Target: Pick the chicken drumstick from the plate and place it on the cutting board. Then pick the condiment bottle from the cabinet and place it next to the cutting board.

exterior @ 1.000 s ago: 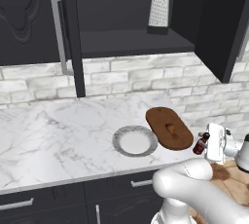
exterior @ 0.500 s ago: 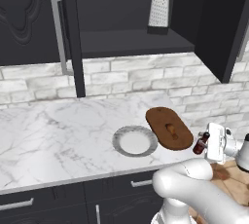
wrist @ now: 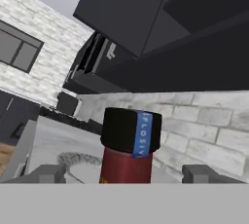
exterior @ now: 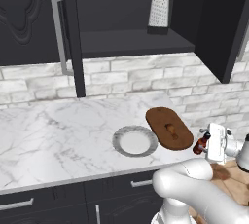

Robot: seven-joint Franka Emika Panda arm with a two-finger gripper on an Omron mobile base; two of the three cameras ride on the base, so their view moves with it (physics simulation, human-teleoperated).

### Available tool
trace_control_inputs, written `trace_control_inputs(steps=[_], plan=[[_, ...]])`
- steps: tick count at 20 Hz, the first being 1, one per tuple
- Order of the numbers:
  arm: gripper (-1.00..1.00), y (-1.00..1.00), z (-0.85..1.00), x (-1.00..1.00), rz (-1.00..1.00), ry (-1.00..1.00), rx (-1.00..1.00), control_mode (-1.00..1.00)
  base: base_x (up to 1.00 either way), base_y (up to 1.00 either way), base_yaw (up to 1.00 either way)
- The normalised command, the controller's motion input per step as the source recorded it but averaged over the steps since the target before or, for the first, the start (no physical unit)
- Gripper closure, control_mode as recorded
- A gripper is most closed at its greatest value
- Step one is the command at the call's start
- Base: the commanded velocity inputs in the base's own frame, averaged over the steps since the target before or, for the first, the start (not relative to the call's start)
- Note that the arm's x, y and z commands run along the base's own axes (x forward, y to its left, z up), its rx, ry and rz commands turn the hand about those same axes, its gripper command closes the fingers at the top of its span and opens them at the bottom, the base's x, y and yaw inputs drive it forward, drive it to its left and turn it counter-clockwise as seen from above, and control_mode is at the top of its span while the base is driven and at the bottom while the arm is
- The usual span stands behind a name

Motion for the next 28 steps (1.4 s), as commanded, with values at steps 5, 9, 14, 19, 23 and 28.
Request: trace_control_inputs(steps=[5, 9, 14, 19, 23, 28], plan=[[-1.0, 0.0, -0.17, 0.0, 0.0, 0.0, 0.0, -1.0, 0.0, 0.0, 0.0], [-1.0, 0.0, -0.14, 0.0, 0.0, 0.0, 0.0, -1.0, 0.0, 0.0, 0.0], [-1.0, 0.0, -0.11, 0.0, 0.0, 0.0, 0.0, -1.0, 0.0, 0.0, 0.0], [-1.0, 0.0, -0.06, 0.0, 0.0, 0.0, 0.0, -1.0, 0.0, 0.0, 0.0], [-1.0, 0.0, -0.04, 0.0, 0.0, 0.0, 0.0, -1.0, 0.0, 0.0, 0.0], [-1.0, 0.0, -0.03, -0.02, 0.0, 0.0, 0.0, -1.0, 0.0, 0.0, 0.0]])
